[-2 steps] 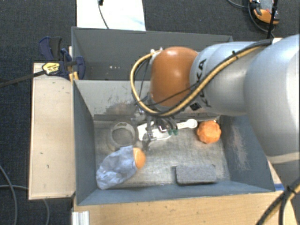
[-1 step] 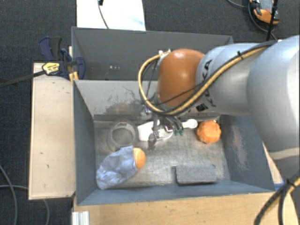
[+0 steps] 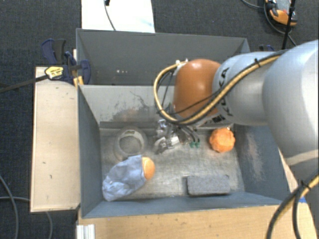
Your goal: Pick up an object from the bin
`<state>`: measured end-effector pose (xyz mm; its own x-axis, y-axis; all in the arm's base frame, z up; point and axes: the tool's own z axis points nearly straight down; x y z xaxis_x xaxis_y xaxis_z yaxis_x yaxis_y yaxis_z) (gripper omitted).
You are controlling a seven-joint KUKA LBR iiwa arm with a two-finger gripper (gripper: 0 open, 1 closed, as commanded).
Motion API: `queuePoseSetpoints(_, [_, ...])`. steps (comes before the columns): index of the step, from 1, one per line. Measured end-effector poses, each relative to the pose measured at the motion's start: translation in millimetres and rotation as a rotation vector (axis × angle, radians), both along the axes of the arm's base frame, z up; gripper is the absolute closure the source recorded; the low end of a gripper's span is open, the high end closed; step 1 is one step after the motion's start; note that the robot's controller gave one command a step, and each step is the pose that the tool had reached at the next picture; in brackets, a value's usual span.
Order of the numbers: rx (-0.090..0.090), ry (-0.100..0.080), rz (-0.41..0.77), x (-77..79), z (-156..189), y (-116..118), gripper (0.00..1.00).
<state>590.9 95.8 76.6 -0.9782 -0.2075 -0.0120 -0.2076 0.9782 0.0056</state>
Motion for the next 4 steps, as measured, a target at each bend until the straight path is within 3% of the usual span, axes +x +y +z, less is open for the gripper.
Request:
queuePoseSetpoints(1, [0.000, 0.000, -0.001, 0.0, 0, 0, 1.00])
queuePoseSetpoints(2, [-0.007, 0.010, -0.028, -10.1, 29, 3, 1.00])
queuePoseSetpoints(3, [-0.007, 0.013, -0.071, -10.6, 85, 4, 1.00])
queuePoseSetpoints(4, [-0.005, 0.000, -0.099, -10.0, 150, 4, 1.00])
